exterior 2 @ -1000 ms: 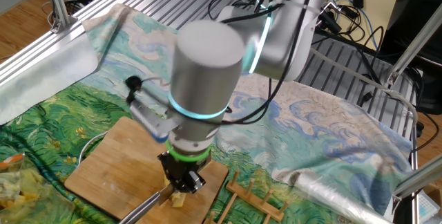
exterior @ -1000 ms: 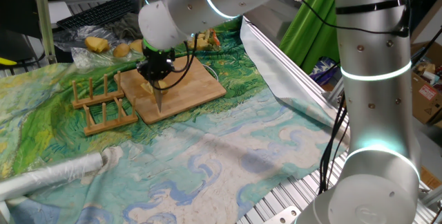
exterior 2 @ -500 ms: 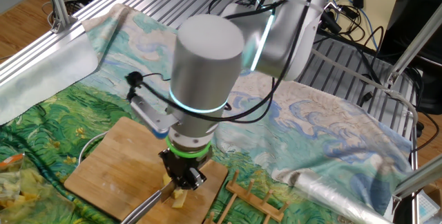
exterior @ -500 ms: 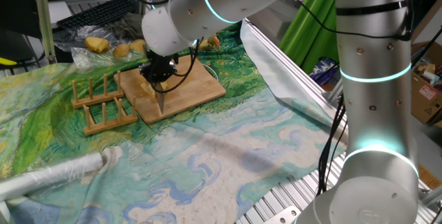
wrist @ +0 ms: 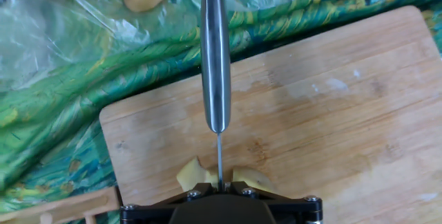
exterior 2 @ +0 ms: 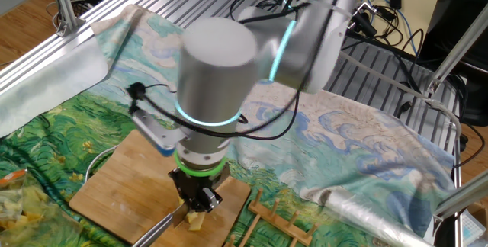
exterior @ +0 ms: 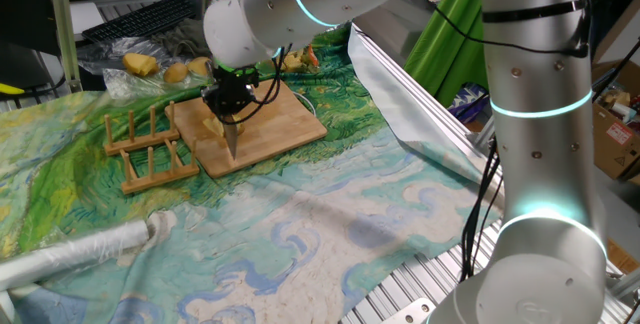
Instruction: Chop the potatoes
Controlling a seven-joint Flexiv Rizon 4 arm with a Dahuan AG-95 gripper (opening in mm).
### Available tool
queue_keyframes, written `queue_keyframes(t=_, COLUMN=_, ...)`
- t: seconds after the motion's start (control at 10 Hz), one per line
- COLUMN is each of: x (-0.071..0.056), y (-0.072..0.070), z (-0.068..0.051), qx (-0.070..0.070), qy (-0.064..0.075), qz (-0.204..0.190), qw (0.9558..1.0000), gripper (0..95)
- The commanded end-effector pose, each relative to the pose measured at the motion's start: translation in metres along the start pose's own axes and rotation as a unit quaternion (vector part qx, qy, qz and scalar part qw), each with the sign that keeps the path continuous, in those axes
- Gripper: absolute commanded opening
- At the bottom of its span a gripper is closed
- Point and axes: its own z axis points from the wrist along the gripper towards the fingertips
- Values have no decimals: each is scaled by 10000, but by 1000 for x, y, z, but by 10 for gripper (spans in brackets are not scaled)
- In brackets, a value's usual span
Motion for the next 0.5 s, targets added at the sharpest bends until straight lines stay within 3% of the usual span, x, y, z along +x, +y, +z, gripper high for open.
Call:
queue_keyframes(t=0.1, x=3, y=-2, z=13, qx=67, qy=425, qz=-5, qw=9991, gripper=0)
queue_keyframes(t=0.3, x=7, y=4, z=3, qx=71, qy=462, qz=96, qw=9989, gripper=0)
queue_keyframes(t=0.4, x=8, y=7, z=-8, qx=271, qy=603, qz=24, qw=9978, gripper=0)
queue_keyframes(t=0.5, x=7, y=6, z=-16, qx=286, qy=605, qz=-14, qw=9978, gripper=0)
